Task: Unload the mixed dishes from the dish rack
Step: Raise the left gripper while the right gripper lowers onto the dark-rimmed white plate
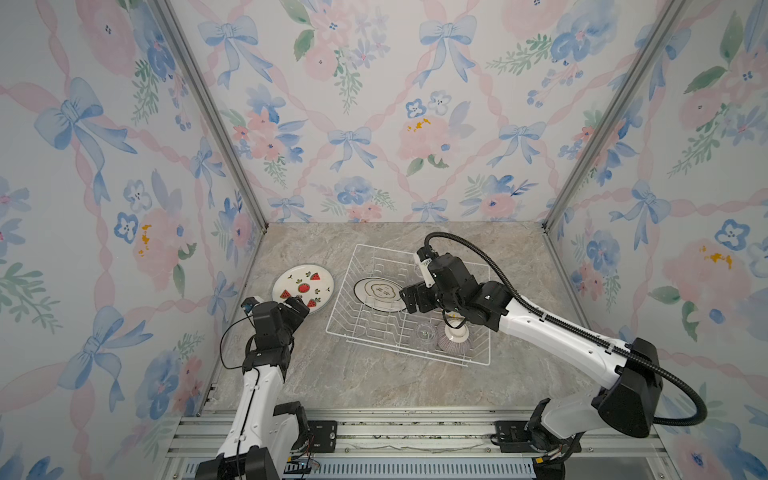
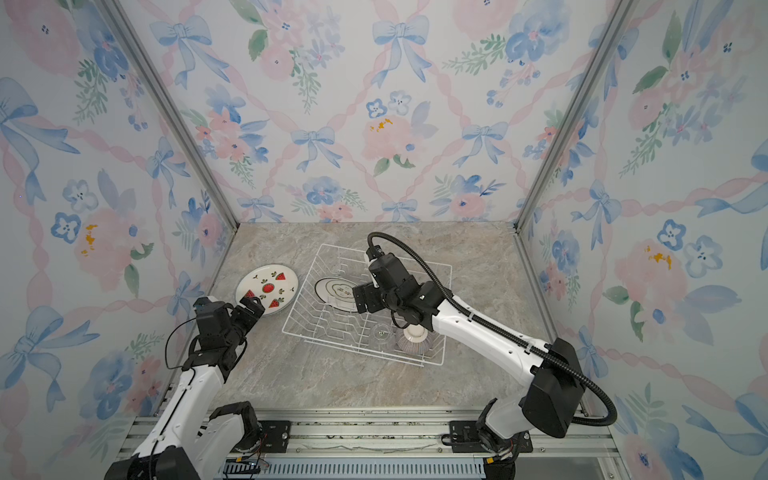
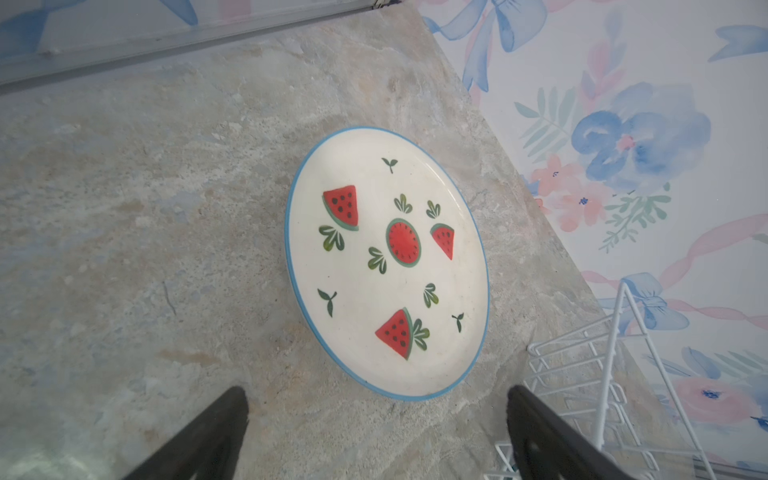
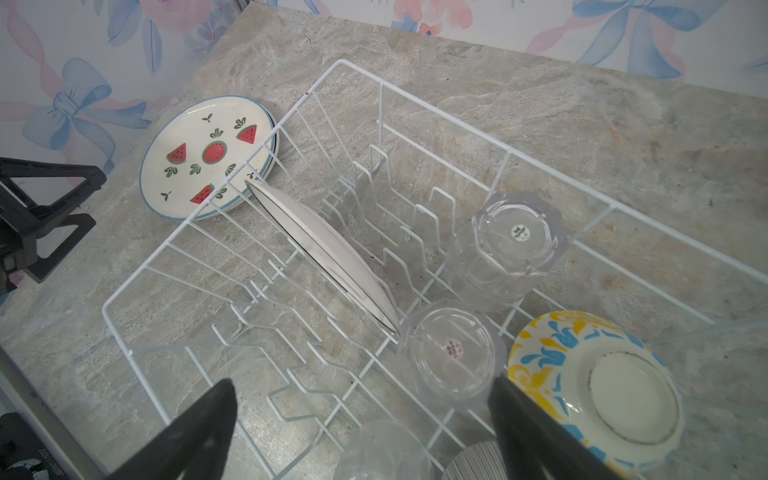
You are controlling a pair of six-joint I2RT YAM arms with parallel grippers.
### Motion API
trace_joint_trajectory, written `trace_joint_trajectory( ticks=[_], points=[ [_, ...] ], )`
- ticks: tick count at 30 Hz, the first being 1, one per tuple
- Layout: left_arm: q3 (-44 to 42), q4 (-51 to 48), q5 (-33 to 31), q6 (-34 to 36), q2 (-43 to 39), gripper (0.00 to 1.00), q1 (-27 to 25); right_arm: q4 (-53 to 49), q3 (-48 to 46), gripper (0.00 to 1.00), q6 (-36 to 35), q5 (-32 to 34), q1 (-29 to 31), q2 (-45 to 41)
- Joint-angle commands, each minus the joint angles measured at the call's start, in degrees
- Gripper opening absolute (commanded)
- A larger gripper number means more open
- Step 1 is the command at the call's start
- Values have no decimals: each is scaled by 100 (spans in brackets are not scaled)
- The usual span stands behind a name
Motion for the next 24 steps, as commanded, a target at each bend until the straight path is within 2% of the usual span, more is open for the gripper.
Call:
trace_joint_trajectory(
  ticks=[1,5,9,13,20,24],
  points=[
    [-379,218,136,138,-460,98,-112,-100,-63,97,-186,234,110,123],
    [-516,214,285,187,-833,98,-252,-74,97,98,-350,282,213,219],
    [-523,312,369,258,-890,98,-558,-50,296,98,-607,165,227,371],
    [-622,386,475,283,-979,98,-624,-185,543,99,-944,143,222,549],
    [-658,655,941,334,-1049,98,-630,-434,901,81,-1427,-23,195,876],
    [-494,655,1240,245,-954,98,-632,-389,890,72,-1475,-384,68,998]
  ],
)
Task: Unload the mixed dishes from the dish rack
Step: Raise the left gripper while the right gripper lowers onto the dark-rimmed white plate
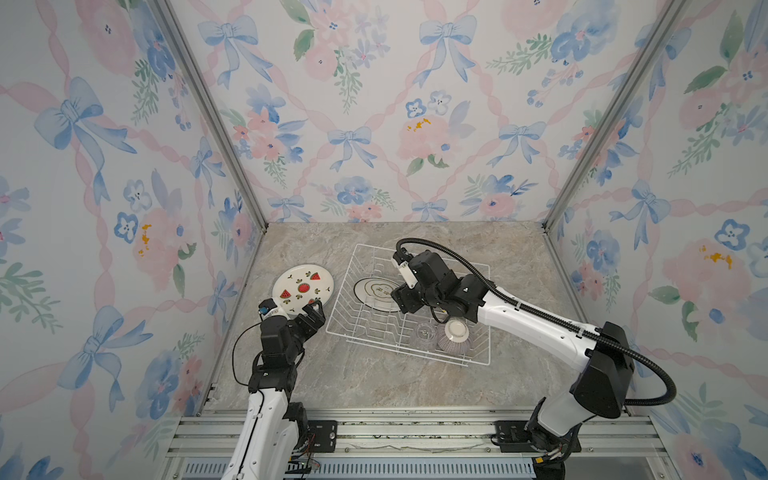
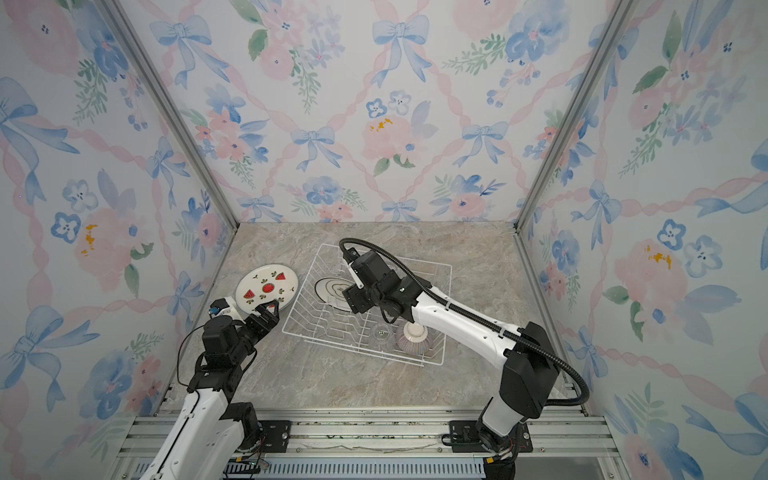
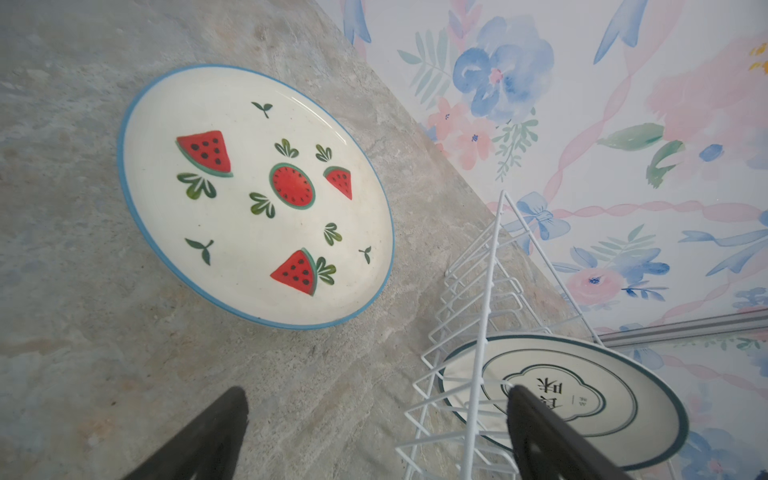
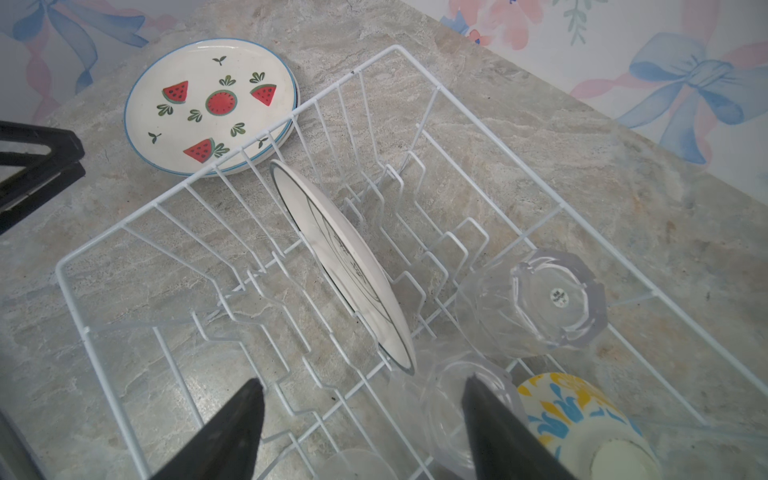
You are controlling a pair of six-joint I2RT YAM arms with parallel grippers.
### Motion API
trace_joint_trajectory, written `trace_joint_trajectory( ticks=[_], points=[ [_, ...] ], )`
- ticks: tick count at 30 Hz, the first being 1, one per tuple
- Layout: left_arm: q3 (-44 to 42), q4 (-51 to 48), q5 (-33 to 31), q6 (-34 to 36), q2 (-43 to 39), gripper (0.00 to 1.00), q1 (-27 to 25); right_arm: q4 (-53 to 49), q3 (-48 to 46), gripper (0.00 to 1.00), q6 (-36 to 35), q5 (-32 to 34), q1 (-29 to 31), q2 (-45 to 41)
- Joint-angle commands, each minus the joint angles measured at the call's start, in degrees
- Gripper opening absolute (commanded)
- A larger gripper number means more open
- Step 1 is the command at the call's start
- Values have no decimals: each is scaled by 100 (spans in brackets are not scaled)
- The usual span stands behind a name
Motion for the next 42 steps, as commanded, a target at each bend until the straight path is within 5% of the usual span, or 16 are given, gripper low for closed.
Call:
trace_joint_trajectory(
  ticks=[1,9,22,28,42],
  points=[
    [194,155,418,29,61,98,-42,-183,137,69,-168,-384,-113,271],
    [587,21,964,-173,100,98,-105,113,188,63,-200,-582,-323,638],
    [1293,-357,863,-57,234,98,-115,288,332,59,-439,-588,-540,963],
    [1375,-357,826,-69,271,98,-115,448,469,47,-405,-928,-651,1146],
    [1545,-365,951,-83,457,98,-140,338,546,36,-642,-1156,-631,1259]
  ],
)
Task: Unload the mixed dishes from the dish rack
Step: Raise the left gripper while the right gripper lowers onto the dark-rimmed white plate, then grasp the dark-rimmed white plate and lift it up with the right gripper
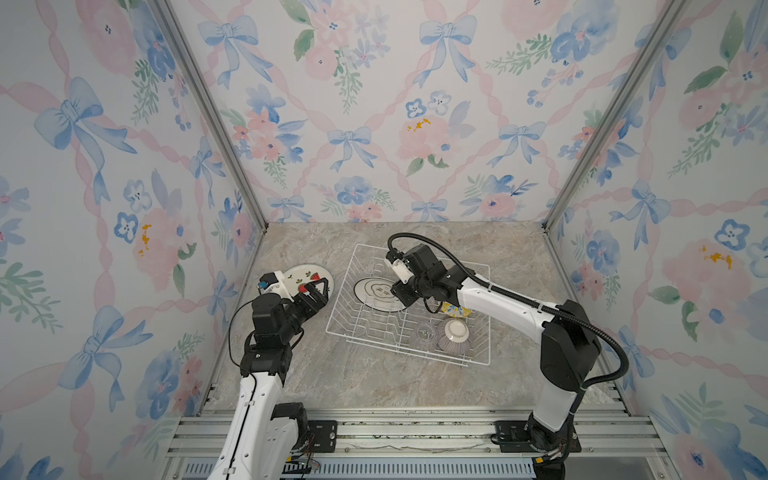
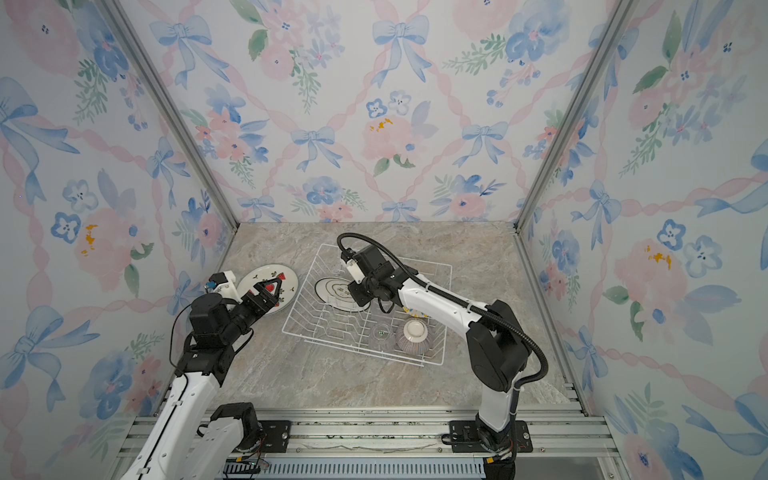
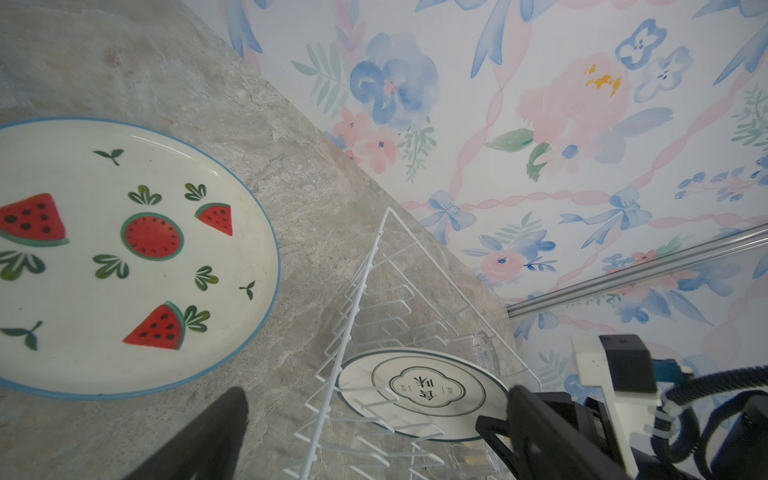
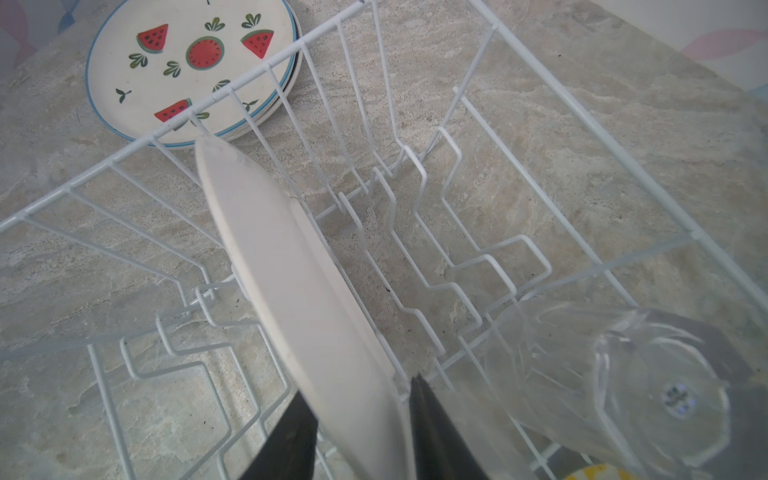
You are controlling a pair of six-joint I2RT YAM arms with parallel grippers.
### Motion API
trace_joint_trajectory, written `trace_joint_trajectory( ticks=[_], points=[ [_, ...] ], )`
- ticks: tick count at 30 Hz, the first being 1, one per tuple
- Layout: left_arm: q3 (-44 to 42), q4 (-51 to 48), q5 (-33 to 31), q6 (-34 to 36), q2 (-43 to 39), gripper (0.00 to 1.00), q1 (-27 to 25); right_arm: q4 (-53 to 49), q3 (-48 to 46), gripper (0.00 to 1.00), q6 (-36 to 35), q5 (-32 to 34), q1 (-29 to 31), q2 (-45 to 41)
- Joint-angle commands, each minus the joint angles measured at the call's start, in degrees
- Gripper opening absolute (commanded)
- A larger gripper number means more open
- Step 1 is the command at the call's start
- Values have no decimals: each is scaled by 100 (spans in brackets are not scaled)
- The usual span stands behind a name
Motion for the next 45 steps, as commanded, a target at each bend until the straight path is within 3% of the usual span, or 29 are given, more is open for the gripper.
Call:
trace_joint_trajectory(
  ticks=[1,26,45],
  points=[
    [131,14,81,26,-61,98,-35,-45,189,34,-123,-99,2,120],
    [310,27,-112,-96,64,98,-149,-191,426,0,-528,326,175,-98],
    [524,109,-205,-104,450,98,-431,74,397,0,-25,293,16,-661]
  ],
)
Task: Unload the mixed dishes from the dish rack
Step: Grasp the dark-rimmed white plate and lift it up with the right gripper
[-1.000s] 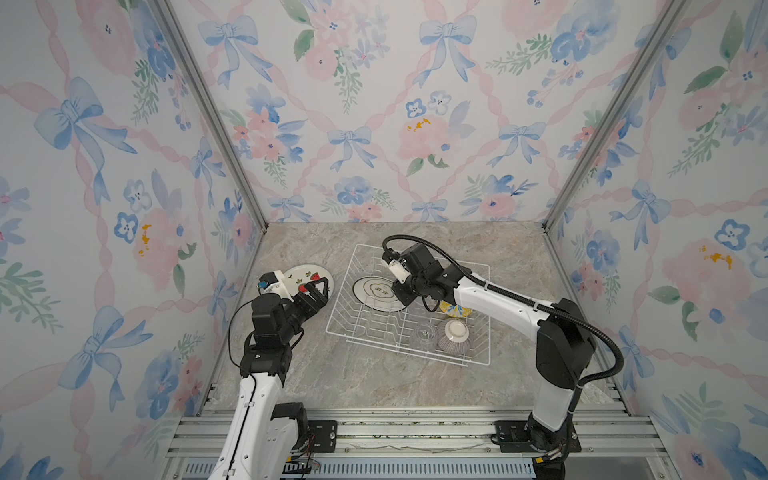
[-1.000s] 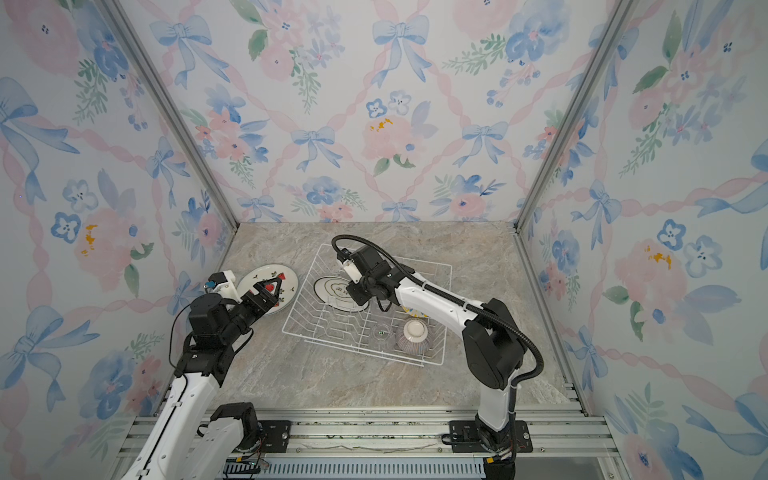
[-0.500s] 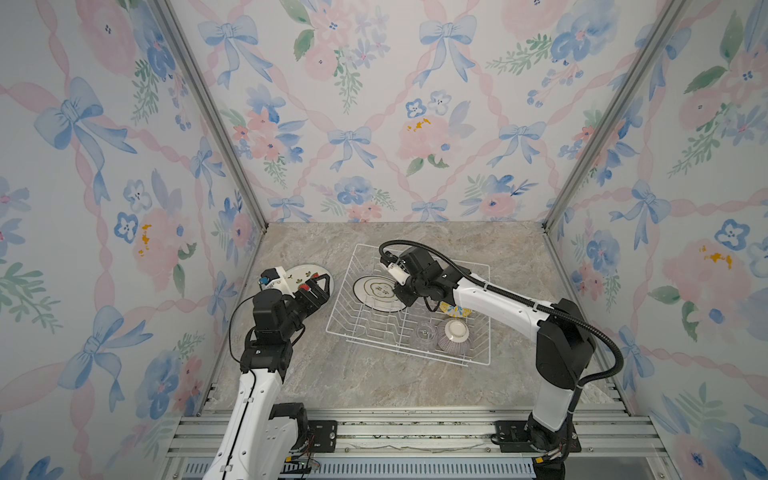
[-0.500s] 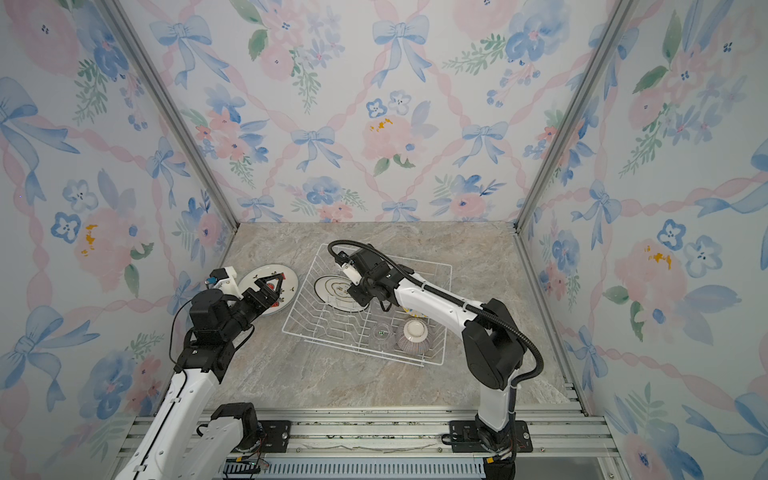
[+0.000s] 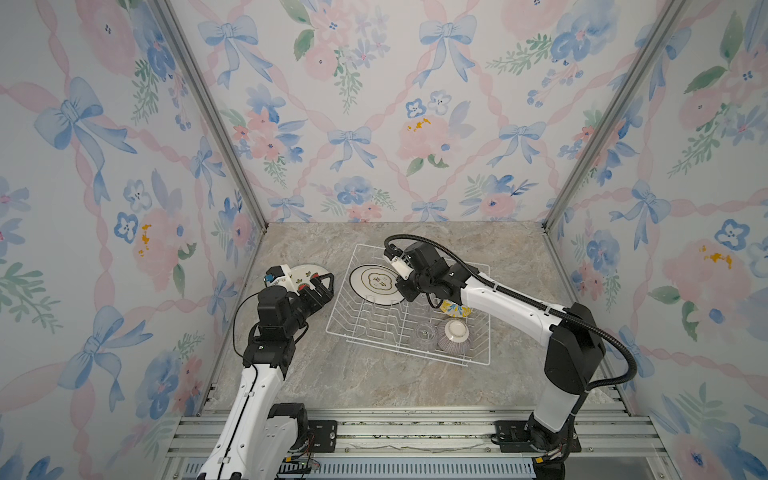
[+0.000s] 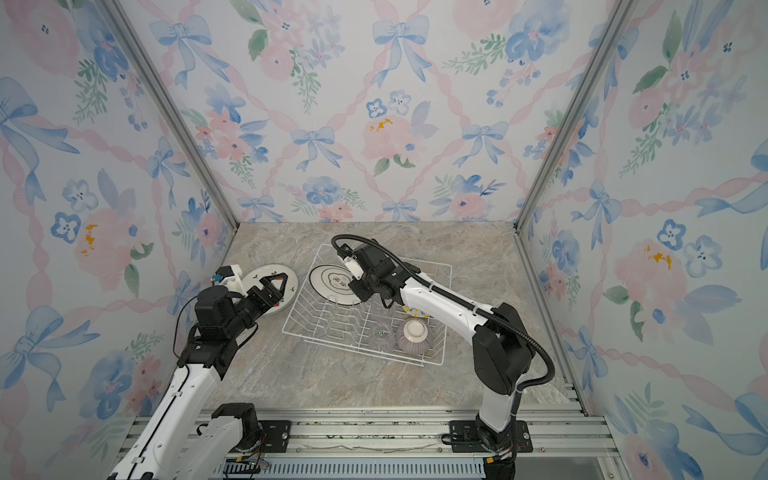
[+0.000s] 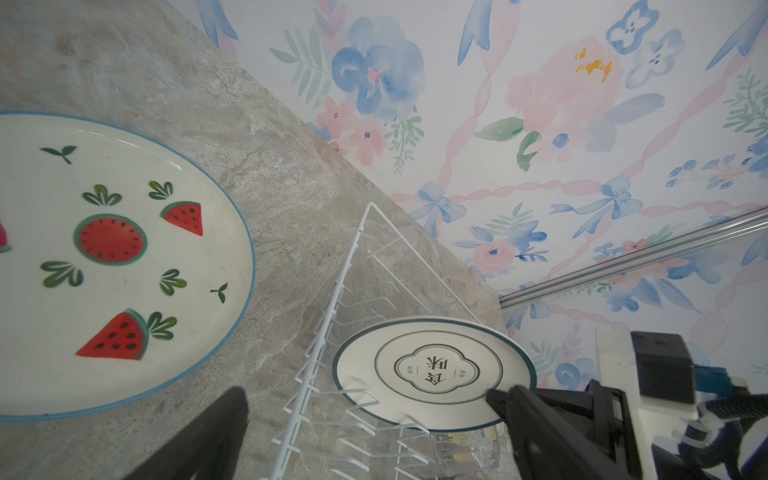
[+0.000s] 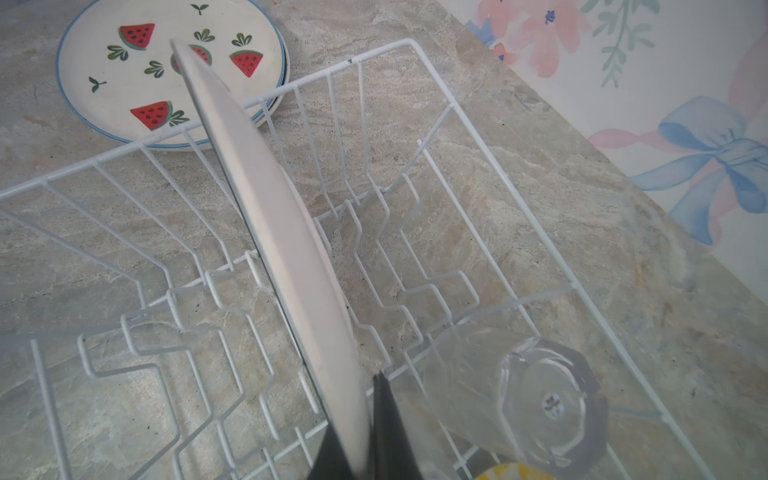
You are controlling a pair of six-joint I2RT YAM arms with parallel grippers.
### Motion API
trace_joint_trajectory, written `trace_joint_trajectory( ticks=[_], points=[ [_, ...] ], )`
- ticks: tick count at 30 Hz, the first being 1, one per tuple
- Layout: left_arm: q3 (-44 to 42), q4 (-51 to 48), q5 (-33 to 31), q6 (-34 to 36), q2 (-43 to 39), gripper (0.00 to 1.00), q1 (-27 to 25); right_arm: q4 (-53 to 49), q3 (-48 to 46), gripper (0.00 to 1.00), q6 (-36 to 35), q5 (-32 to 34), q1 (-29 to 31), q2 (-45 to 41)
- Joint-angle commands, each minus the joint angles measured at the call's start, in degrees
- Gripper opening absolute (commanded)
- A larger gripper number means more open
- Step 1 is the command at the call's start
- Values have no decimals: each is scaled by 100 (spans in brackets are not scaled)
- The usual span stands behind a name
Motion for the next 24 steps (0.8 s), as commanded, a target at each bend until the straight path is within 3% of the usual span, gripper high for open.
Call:
trace_joint_trajectory(
  ticks=[1,5,12,24],
  points=[
    [231,98,-44,-41,100,98,-58,140,191,0,861,-262,-83,-491],
    [333,96,30,-107,215,98,-142,187,172,0,1568,-422,-328,-716],
    [443,149,-141,-127,222,98,-352,949,-351,0,2889,-1476,-1048,-1118],
    [473,322,-198,-222,443,98,-635,1526,-739,0,3730,-1322,-1297,-1410]
  ],
)
